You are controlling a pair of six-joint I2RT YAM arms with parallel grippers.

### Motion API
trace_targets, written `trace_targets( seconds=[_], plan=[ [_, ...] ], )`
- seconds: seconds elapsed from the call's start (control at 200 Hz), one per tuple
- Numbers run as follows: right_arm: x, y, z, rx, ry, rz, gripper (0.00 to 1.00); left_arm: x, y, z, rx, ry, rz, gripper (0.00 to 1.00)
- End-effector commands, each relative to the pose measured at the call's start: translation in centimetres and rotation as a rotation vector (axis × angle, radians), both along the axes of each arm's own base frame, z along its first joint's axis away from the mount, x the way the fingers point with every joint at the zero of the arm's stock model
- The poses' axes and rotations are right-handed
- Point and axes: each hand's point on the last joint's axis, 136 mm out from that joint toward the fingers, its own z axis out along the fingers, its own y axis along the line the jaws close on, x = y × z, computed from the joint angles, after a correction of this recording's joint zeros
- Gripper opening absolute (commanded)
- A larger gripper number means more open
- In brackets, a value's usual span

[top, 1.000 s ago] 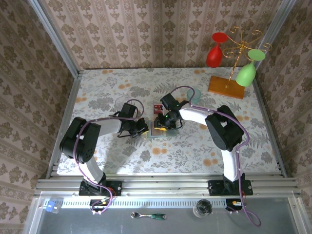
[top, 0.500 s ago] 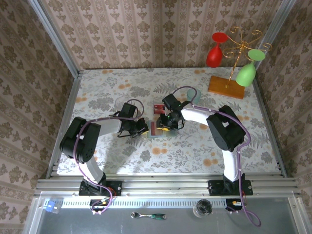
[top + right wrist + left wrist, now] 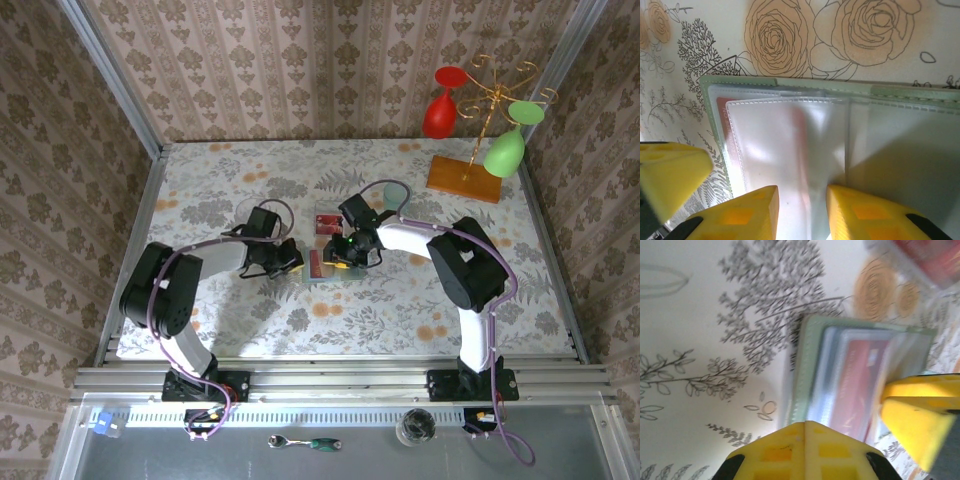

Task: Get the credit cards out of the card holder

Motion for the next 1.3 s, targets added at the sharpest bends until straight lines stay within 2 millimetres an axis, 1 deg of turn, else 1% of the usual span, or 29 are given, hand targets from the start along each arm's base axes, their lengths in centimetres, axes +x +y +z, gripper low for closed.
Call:
trace_targets(
  seconds=[0.0,0.04,0.12,0.215,0.315,0.445,0.62,0.785,0.9,0.975,1.125,1.2,1.295],
  plan=[
    [-0.2,-0.5,0.1,0.019,0.017,-0.026,0.32,1.0,-1.4,3.5,-0.040,-0.084,-0.049,0.07],
    [-0.3,-0.5,0.0,0.023,0.020,-0.028,0.32,1.1,-1.9,3.9,-0.054,-0.085,-0.060,0.09],
    [-0.2,-0.6,0.0,0.030,0.021,-0.033,0.32,1.1,-2.9,4.0,-0.091,-0.069,-0.068,0.14],
    [-0.1,-0.7,0.0,0.035,0.025,-0.035,0.31,1.0,-3.8,3.4,-0.131,-0.045,-0.068,0.17],
    [-0.1,-0.7,0.0,0.038,0.021,-0.036,0.32,0.8,-4.3,2.5,-0.125,-0.019,-0.068,0.18],
    [-0.3,-0.9,0.0,0.036,0.023,-0.038,0.31,0.6,-5.0,1.8,-0.141,0.002,-0.080,0.18],
    [-0.3,-1.1,-0.1,0.040,0.023,-0.041,0.31,0.4,-5.1,0.8,-0.131,0.029,-0.077,0.18],
    [-0.4,-1.1,-0.2,0.043,0.024,-0.042,0.31,0.4,-5.4,0.5,-0.142,0.039,-0.076,0.16],
    [-0.3,-1.1,0.0,0.047,0.019,-0.045,0.31,0.5,-5.6,0.8,-0.157,0.036,-0.071,0.13],
    [-0.3,-1.1,0.4,0.055,0.011,-0.045,0.31,0.6,-5.6,1.0,-0.159,0.029,-0.070,0.12],
    [0.0,-1.1,2.6,0.073,-0.039,-0.047,0.31,0.8,-5.7,1.9,-0.159,0.013,-0.071,0.13],
    [0.3,-1.5,3.5,0.072,-0.062,-0.054,0.31,0.8,-5.9,2.4,-0.159,0.007,-0.076,0.13],
    [0.4,-2.2,4.0,0.068,-0.075,-0.069,0.31,0.9,-6.2,2.9,-0.150,-0.006,-0.087,0.13]
  ],
)
